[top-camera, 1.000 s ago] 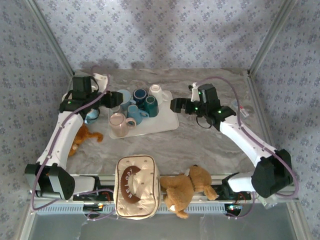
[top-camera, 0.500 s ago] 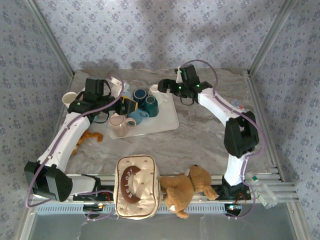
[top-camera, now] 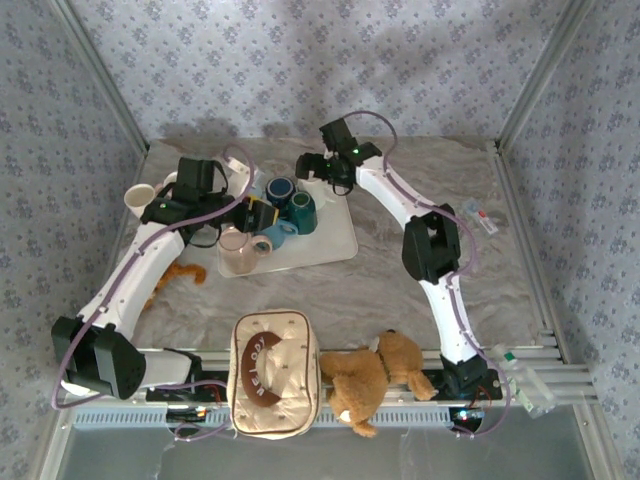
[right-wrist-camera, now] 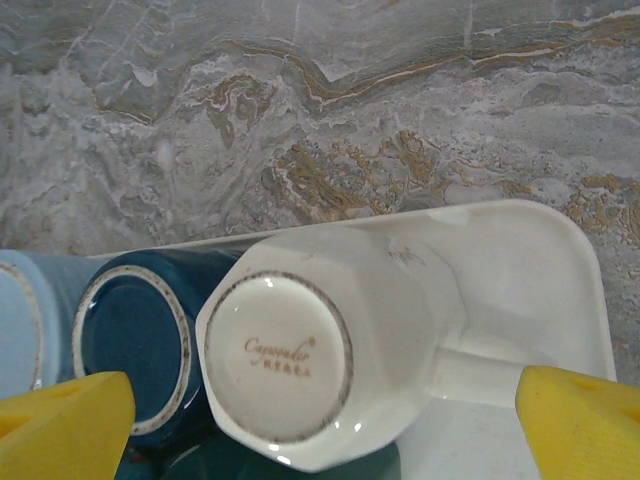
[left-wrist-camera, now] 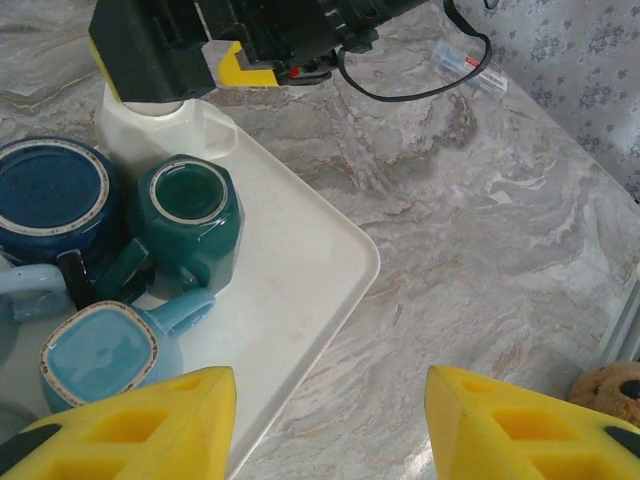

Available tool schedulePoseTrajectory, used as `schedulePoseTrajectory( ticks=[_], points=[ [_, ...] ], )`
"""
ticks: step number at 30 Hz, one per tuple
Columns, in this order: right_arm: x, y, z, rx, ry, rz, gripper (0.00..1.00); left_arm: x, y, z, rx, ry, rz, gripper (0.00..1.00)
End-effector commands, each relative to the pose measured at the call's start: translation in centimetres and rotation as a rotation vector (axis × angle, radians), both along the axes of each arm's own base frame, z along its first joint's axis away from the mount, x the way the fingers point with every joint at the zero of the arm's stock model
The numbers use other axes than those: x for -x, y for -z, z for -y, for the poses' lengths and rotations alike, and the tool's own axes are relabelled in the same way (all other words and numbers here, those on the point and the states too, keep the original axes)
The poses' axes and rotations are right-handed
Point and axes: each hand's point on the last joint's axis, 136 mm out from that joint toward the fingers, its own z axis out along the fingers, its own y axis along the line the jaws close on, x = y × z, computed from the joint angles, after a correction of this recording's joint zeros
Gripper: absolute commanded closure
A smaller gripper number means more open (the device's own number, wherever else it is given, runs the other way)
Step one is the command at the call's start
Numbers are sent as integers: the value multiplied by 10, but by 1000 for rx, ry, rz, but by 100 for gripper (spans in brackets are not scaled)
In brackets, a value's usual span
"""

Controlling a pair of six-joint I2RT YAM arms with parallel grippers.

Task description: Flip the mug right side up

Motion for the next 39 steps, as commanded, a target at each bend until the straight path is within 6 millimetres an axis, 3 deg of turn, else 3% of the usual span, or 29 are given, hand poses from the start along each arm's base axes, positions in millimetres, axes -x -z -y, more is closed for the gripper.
schedulePoseTrajectory(
  ticks=[1,11,17,26,39],
  points=[
    [-3,11,9,102,10,-8,0,-1,-2,1,-10,13,13,47],
    [-13,20,-2,130,-52,46,0,-3,3,3,-13,15,-4,47],
    [-11,26,-23,141,-179,91,0,-2,5,4,-15,17,-9,47],
    [-14,37,-28,152,-202,101,0,-3,8,6,-17,22,-16,47],
    [-7,39,-19,257,-249,109,22,-5,12,7,-22,20,-26,46]
  ],
)
